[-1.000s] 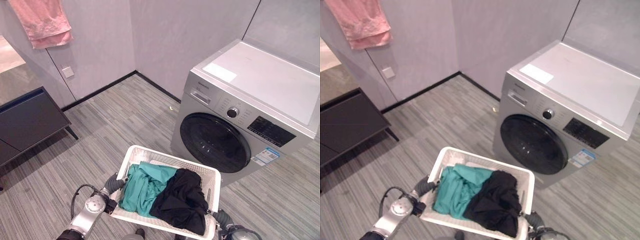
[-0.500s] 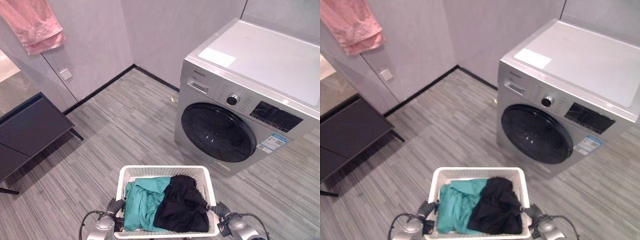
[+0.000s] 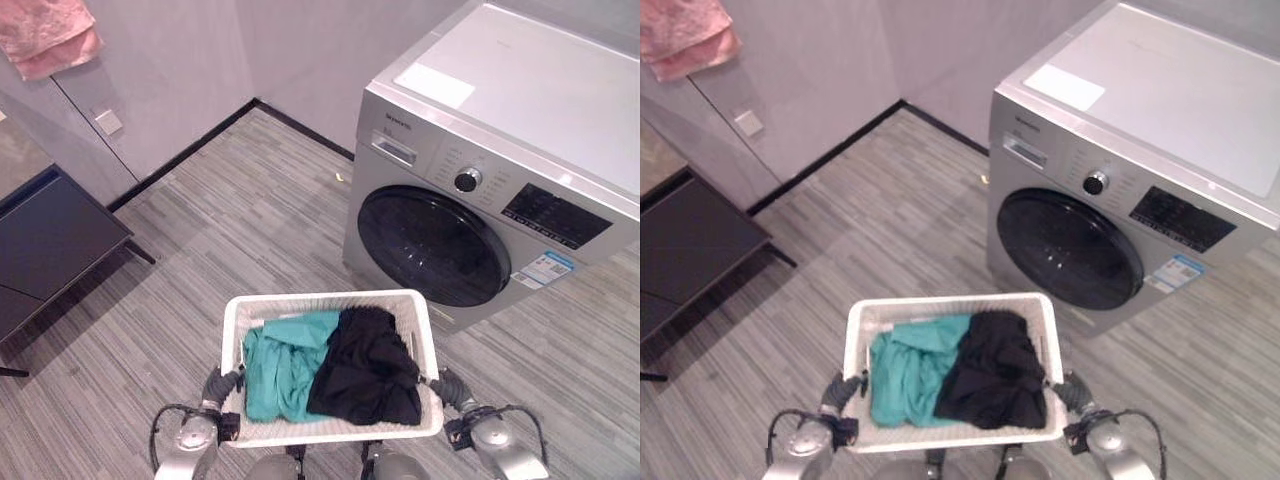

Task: Grab the laundry basket,head to the washer,open it,put in the laundry and shut it.

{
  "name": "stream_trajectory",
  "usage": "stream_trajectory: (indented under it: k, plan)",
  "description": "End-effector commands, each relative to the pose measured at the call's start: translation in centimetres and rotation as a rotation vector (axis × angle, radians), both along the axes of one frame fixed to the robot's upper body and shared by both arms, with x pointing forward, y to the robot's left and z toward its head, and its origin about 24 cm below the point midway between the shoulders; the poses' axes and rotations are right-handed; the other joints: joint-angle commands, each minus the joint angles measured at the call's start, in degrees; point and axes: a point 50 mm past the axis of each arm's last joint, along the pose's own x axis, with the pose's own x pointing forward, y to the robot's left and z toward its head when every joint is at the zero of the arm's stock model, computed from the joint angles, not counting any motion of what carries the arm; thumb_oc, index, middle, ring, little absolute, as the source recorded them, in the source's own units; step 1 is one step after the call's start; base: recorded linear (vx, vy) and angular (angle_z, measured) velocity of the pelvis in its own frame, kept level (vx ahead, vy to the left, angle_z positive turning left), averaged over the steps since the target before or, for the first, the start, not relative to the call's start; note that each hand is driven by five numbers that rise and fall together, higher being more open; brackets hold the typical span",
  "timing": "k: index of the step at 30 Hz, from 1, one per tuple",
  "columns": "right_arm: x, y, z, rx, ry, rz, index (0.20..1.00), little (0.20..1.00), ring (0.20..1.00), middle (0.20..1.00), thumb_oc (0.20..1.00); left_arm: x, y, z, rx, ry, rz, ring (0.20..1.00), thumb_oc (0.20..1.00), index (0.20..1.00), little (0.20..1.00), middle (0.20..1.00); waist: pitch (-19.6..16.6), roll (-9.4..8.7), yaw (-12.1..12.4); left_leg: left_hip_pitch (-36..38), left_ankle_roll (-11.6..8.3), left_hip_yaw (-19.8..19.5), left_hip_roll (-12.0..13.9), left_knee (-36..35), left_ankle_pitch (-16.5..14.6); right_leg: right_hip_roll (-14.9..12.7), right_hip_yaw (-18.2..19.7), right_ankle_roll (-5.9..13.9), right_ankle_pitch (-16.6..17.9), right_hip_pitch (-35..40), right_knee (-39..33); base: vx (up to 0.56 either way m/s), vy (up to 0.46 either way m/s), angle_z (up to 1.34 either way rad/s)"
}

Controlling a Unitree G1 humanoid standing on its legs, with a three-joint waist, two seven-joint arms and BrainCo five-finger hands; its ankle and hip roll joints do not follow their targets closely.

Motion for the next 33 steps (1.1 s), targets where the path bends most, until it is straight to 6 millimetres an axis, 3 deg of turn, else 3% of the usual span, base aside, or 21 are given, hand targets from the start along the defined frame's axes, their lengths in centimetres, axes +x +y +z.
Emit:
stream_trajectory:
  k: [1,2,3,4,7,9,10,13,16,19,25,26,28,29,33]
  plan:
    - [2.0,-1.9,5.8,0.082,-0.256,0.034,0.200,0.200,0.200,0.200,0.200,0.5,6.9,4.1,0.124,-0.173,0.209,0.200,0.200,0.200,0.200,0.200,-2.3,-1.31,-0.7,-4.9,-0.64,0.9,2.9,-0.6,0.9,-3.8,5.3,4.81,-5.1,3.1,0.0,0.02,0.027,-0.24]
    - [1.9,-1.9,5.8,0.082,-0.254,0.034,0.200,0.200,0.200,0.200,0.200,0.5,6.9,4.1,0.124,-0.171,0.209,0.200,0.200,0.200,0.200,0.200,-2.3,-1.31,-0.7,-4.9,-0.64,1.0,2.9,-0.6,0.9,-3.8,5.3,4.82,-5.1,3.1,0.0,0.01,0.023,-0.18]
    - [1.9,-2.3,7.0,0.058,-0.285,0.050,0.200,0.200,0.200,0.200,0.200,0.3,7.7,5.4,0.163,-0.211,0.215,0.200,0.200,0.200,0.200,0.200,-2.5,-1.53,-0.7,-4.7,-0.52,1.3,3.0,-0.6,0.6,-3.8,5.6,4.92,-5.0,3.1,0.0,0.02,0.040,-0.12]
    - [2.3,-3.0,9.2,0.032,-0.347,0.074,0.200,0.200,0.200,0.200,0.200,0.2,9.0,7.7,0.226,-0.277,0.223,0.200,0.200,0.200,0.200,0.200,-2.9,-1.98,-0.5,-4.2,-0.24,2.2,3.1,-0.6,0.1,-3.8,6.3,5.14,-4.6,2.9,0.0,0.02,0.059,-0.14]
    - [4.0,-3.4,13.1,0.014,-0.461,0.128,0.200,0.200,0.200,0.200,0.200,1.3,10.3,12.2,0.334,-0.413,0.196,0.200,0.200,0.200,0.200,0.200,-3.8,-2.85,-0.3,-2.9,0.27,3.9,3.1,-0.6,-0.8,-4.0,7.6,5.98,-3.5,2.6,0.0,0.03,0.081,-0.34]
    - [4.1,-3.4,13.1,0.015,-0.462,0.129,0.200,0.200,0.200,0.200,0.200,1.4,10.3,12.2,0.335,-0.414,0.198,0.200,0.200,0.200,0.200,0.200,-3.6,-2.93,-0.1,-2.8,0.30,4.2,3.1,-0.6,-0.9,-4.0,7.9,6.01,-3.5,2.6,0.0,0.02,0.047,-0.46]
    - [4.6,-3.4,13.9,0.016,-0.482,0.140,0.200,0.200,0.200,0.200,0.200,1.8,10.5,13.4,0.362,-0.447,0.185,0.200,0.200,0.200,0.200,0.200,-3.8,-3.14,0.0,-2.3,0.43,4.6,3.1,-0.6,-1.1,-4.2,8.3,6.27,-3.3,2.6,0.0,0.05,0.126,-0.32]
    - [6.8,-4.2,16.5,-0.009,-0.516,0.155,0.200,0.200,0.200,0.200,0.200,5.2,10.6,19.5,0.476,-0.607,0.098,0.200,0.200,0.200,0.200,0.200,-4.8,-4.33,0.4,0.6,1.46,6.3,2.1,-0.4,-2.2,-5.6,9.0,7.32,-2.5,3.9,0.2,0.08,0.161,-0.28]
    - [7.0,-4.6,17.1,-0.026,-0.526,0.150,0.200,0.200,0.200,0.200,0.200,6.2,10.1,21.0,0.503,-0.650,0.070,0.200,0.200,0.200,0.200,0.200,-4.2,-4.65,0.5,1.0,1.80,6.5,1.7,0.8,-2.8,-6.3,9.2,7.46,-2.4,4.3,1.1,0.01,0.113,-0.23]
    - [7.2,-7.0,19.6,-0.115,-0.565,0.086,0.200,0.200,0.200,0.200,0.200,9.7,7.7,27.1,0.627,-0.789,-0.057,0.200,0.200,0.200,0.200,0.200,-3.7,-5.06,-0.9,0.6,3.49,5.4,0.2,5.7,-5.7,-8.7,8.9,7.93,-2.9,2.9,9.1,0.00,0.181,0.02]
    - [7.8,-8.9,20.9,-0.168,-0.561,0.018,0.200,0.200,0.200,0.200,0.200,13.1,4.5,29.8,0.613,-0.823,-0.176,0.200,0.200,0.200,0.200,0.200,-1.9,-4.32,-2.0,0.9,5.16,3.7,-0.3,7.6,-6.5,-7.6,9.3,7.00,-2.2,-0.5,19.9,0.00,0.111,0.15]
    - [8.3,-9.5,21.5,-0.191,-0.554,-0.003,0.200,0.200,0.200,0.200,0.200,14.1,3.5,30.8,0.607,-0.823,-0.208,0.200,0.200,0.200,0.200,0.200,-1.1,-3.69,-2.2,2.3,5.55,4.2,0.0,7.5,-6.9,-7.7,6.9,6.91,-2.2,-2.1,23.8,0.06,0.170,-0.11]
    - [8.5,-9.9,22.0,-0.203,-0.550,-0.011,0.200,0.200,0.200,0.200,0.200,14.7,3.0,31.1,0.613,-0.813,-0.232,0.200,0.200,0.200,0.200,0.200,-1.2,-3.48,-2.5,3.6,5.53,4.8,0.0,6.6,-7.0,-7.8,4.7,6.76,-1.9,-2.7,24.1,0.10,0.089,-0.16]
    - [8.6,-10.8,22.8,-0.223,-0.550,-0.041,0.200,0.200,0.200,0.200,0.200,15.7,1.7,31.3,0.609,-0.796,-0.280,0.200,0.200,0.200,0.200,0.200,-1.5,-3.27,-3.1,5.5,5.39,4.9,-0.3,5.2,-7.0,-6.9,2.2,6.73,-1.9,-4.0,22.8,0.14,0.037,-0.11]
    - [9.0,-13.0,24.4,-0.278,-0.531,-0.114,0.200,0.200,0.200,0.200,0.200,17.8,-0.1,32.3,0.603,-0.757,-0.320,0.200,0.200,0.200,0.200,0.200,-2.3,-2.82,-4.6,8.7,4.41,4.5,-0.6,2.8,-7.9,-4.2,-0.8,6.42,-1.9,-5.9,14.5,0.20,-0.003,-0.08]
